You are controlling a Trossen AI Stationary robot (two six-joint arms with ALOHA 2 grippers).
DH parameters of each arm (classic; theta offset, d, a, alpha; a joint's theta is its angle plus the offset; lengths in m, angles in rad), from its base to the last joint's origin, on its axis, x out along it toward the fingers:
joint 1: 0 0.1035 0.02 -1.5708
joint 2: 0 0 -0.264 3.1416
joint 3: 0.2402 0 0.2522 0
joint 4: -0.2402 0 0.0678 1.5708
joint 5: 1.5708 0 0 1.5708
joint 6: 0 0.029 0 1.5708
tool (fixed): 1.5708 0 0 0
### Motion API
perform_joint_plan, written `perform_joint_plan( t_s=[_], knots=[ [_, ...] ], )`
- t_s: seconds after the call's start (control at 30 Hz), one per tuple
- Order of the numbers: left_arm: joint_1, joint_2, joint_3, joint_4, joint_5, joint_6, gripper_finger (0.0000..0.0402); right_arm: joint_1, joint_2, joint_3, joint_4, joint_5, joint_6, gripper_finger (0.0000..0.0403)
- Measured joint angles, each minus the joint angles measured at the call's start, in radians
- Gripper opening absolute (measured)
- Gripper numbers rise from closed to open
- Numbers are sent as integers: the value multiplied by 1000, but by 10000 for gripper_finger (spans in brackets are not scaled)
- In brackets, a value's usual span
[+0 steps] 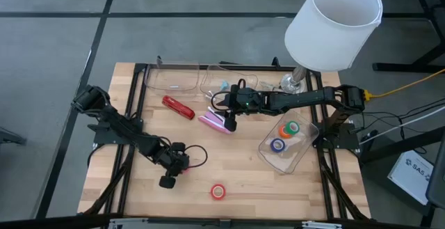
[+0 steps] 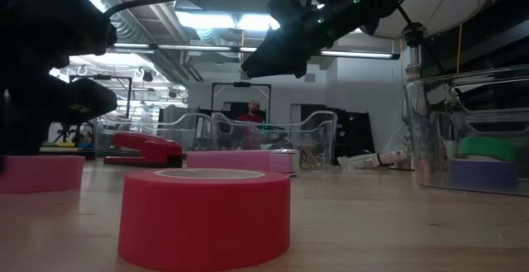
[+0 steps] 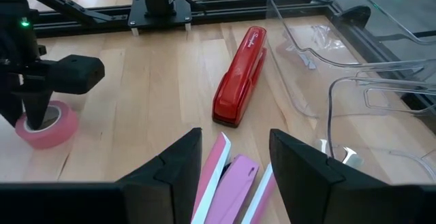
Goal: Pick and place Stapler, Stapler remover, tape
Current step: Put the pink tape into the bottom transparent bin
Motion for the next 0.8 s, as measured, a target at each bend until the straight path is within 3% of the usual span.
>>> perform_joint_plan(
  t_s=[0.1, 0.4, 0.8],
  knots=[
    [10, -1, 0, 0, -1, 0, 31, 0, 0, 0, 0, 0, 0, 172],
    [93, -28, -2, -24, -52, 47, 31, 0, 0, 0, -6, 0, -25, 172],
    [315, -323, -2, 78, -80, 302, 31, 0, 0, 0, 9, -27, -122, 172]
  ],
)
